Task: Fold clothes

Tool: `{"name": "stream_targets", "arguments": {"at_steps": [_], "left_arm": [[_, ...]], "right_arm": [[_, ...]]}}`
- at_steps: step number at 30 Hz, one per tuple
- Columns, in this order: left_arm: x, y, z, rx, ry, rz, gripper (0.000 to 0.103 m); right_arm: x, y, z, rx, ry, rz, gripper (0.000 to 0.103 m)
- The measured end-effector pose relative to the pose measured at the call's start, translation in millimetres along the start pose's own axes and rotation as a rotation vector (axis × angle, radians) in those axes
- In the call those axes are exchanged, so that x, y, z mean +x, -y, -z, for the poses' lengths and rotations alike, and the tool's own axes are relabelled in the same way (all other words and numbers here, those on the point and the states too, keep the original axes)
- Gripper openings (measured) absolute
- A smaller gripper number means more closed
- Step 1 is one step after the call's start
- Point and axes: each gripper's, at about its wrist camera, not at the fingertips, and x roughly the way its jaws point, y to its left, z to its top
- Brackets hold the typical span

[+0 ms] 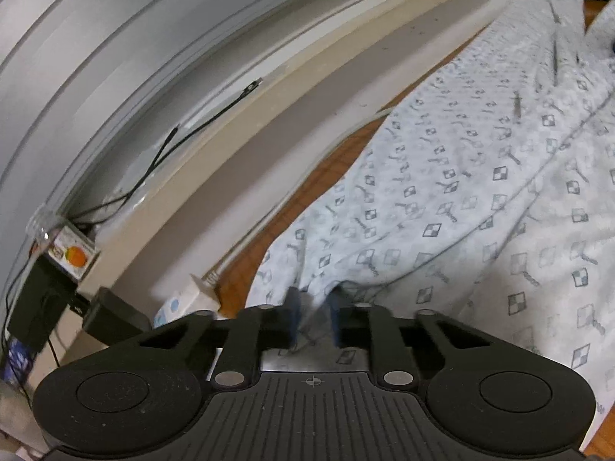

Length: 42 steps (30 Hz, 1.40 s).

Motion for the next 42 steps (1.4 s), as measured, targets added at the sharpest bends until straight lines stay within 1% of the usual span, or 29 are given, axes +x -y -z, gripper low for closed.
{"name": "stream_targets", "arguments": {"at_steps": [1, 2, 3, 4, 6, 7, 8, 9, 13, 16, 18, 19, 21, 24, 25, 26, 27, 28, 29, 30, 31, 33, 34, 35, 37, 38, 40, 42], "left_arm": [[1, -1, 0, -0.009, -0.001, 0.005, 0.012], [1, -2, 0, -0.018, -0.003, 0.009, 0.007], [2, -3, 0, -0.027, -0.005, 0.013, 0.003], [2, -4, 0, -0.038, -0.009, 0.015, 0.001], [1, -8, -1, -0.063, -0.021, 0.026, 0.001], [1, -9, -1, -0.073, -0.025, 0.030, 0.001], [0, -9, -2, -0.071, -0.019, 0.026, 0.001], [-2, -10, -2, -0.070, -0.012, 0.024, 0.001], [-12, -19, -9, -0.108, 0.019, 0.038, 0.001], [-9, -34, -17, -0.161, 0.021, 0.028, 0.001], [-5, -45, -22, -0.201, 0.017, 0.015, 0.001], [-3, -51, -25, -0.221, 0.015, 0.008, 0.001], [2, -63, -31, -0.260, 0.011, -0.005, 0.001], [10, -79, -38, -0.318, 0.000, -0.026, 0.002], [22, -80, -37, -0.328, -0.032, -0.040, 0.005], [31, -78, -36, -0.335, -0.060, -0.058, 0.012], [36, -76, -34, -0.340, -0.072, -0.071, 0.015], [39, -74, -32, -0.345, -0.079, -0.081, 0.024], [36, -69, -29, -0.350, -0.062, -0.082, 0.031], [31, -65, -27, -0.353, -0.044, -0.077, 0.036], [26, -60, -26, -0.350, -0.020, -0.067, 0.045], [16, -50, -28, -0.347, 0.043, -0.040, 0.047], [13, -47, -30, -0.355, 0.071, 0.003, 0.047], [11, -43, -32, -0.363, 0.096, 0.047, 0.049], [13, -34, -37, -0.381, 0.127, 0.145, 0.051], [16, -29, -39, -0.381, 0.135, 0.172, 0.053], [25, -17, -43, -0.362, 0.129, 0.204, 0.054], [33, -9, -43, -0.353, 0.117, 0.231, 0.055]], "right_arm": [[0, 0, 2, -0.003, -0.010, 0.007, 0.037], [0, 1, 5, -0.003, -0.021, 0.019, 0.037], [0, 3, 8, -0.003, -0.031, 0.030, 0.037], [1, 4, 11, -0.002, -0.041, 0.041, 0.036], [0, 8, 15, 0.003, -0.042, 0.056, 0.034], [-1, 11, 15, 0.007, -0.038, 0.061, 0.030], [-2, 13, 16, 0.011, -0.034, 0.067, 0.014], [-2, 16, 16, 0.011, -0.031, 0.070, 0.006], [-10, 29, 0, -0.019, 0.012, 0.133, 0.005], [-18, 44, -31, -0.077, 0.044, 0.192, 0.005], [-16, 52, -56, -0.150, 0.065, 0.249, 0.005], [-12, 55, -69, -0.196, 0.072, 0.284, 0.005], [5, 61, -91, -0.246, 0.076, 0.312, 0.005], [53, 65, -110, -0.353, 0.049, 0.382, 0.006], [74, 65, -111, -0.380, 0.023, 0.407, 0.006], [98, 65, -110, -0.395, -0.017, 0.431, 0.009], [117, 65, -106, -0.399, -0.052, 0.453, 0.010], [131, 65, -101, -0.388, -0.068, 0.466, 0.010], [140, 64, -97, -0.368, -0.074, 0.461, 0.011], [141, 62, -94, -0.330, -0.064, 0.422, 0.016], [143, 60, -91, -0.292, -0.053, 0.383, 0.020], [141, 56, -86, -0.223, -0.030, 0.310, 0.035], [140, 55, -85, -0.185, -0.022, 0.264, 0.037], [140, 57, -84, -0.141, -0.024, 0.210, 0.038], [143, 63, -82, -0.068, -0.042, 0.145, 0.038], [145, 66, -80, -0.034, -0.054, 0.115, 0.039], [149, 72, -77, 0.022, -0.084, 0.068, 0.040], [149, 73, -73, 0.060, -0.089, 0.045, 0.043]]}}
